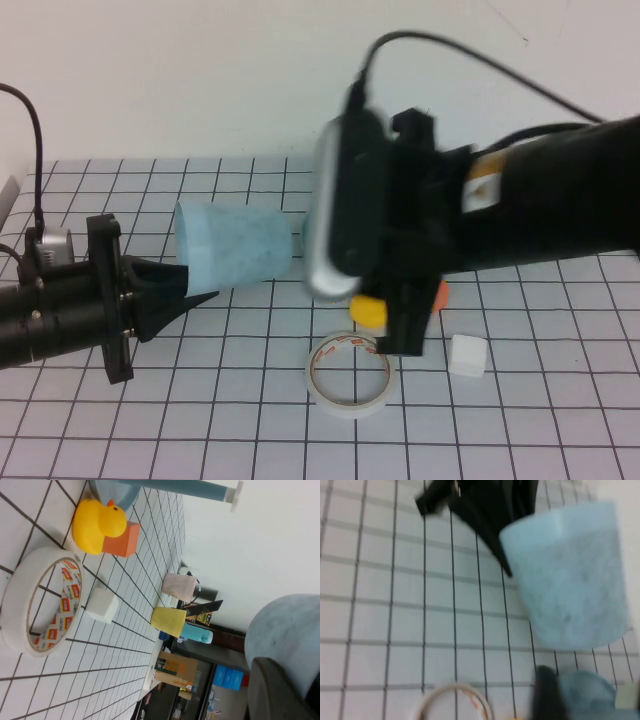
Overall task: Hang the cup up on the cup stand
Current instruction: Adjust the cup with two arms
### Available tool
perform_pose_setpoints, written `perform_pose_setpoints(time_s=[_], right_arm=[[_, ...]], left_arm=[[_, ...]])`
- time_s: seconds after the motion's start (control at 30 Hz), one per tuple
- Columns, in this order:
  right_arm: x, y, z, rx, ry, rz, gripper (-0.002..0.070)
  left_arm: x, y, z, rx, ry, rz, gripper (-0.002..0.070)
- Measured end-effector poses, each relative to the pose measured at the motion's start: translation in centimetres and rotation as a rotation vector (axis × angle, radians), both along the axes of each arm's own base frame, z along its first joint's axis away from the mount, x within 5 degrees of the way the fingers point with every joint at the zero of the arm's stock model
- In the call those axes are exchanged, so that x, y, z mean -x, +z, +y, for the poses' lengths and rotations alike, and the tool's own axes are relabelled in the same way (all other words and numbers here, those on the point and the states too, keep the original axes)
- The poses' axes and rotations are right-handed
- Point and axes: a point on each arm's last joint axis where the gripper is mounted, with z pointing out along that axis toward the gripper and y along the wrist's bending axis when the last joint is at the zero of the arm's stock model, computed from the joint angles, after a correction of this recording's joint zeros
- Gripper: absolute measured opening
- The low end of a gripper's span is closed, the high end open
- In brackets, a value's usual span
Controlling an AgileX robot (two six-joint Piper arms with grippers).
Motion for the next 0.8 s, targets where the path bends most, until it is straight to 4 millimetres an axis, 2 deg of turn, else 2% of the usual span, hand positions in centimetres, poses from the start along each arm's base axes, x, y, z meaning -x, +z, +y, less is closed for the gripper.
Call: perform_pose_setpoints(time_s=[0.1, 0.13, 0.2, 0.37, 0.53, 0.67, 0.8], right_arm=[[-0.5, -1.0, 1.6, 0.121, -0.026, -0.052, 0.0530], [-0.7, -1.5, 2.2, 0.171, -0.029, -0.086, 0.0587], [-0.5, -2.2, 3.3, 0.254, -0.031, -0.170, 0.0644], [-0.4, -3.4, 5.4, 0.322, -0.125, -0.315, 0.0685], [-0.9, -3.2, 6.1, 0.231, -0.292, -0.361, 0.0690], [-0.6, -2.2, 6.5, 0.167, -0.329, -0.341, 0.0692], [-0.2, -1.4, 6.5, 0.114, -0.409, -0.214, 0.0692]], left_arm=[[0.0, 0.0, 0.0, -0.001, 0.000, -0.002, 0.0006], [0.0, 0.0, 0.0, -0.001, 0.000, -0.002, 0.0006], [0.0, 0.0, 0.0, -0.001, 0.000, -0.002, 0.0006], [0.0, 0.0, 0.0, -0.003, -0.001, -0.005, 0.0006], [0.0, 0.0, 0.0, -0.003, -0.001, -0.008, 0.0006], [0.0, 0.0, 0.0, -0.007, -0.002, -0.019, 0.0006], [0.0, 0.0, 0.0, -0.010, -0.003, -0.024, 0.0006]])
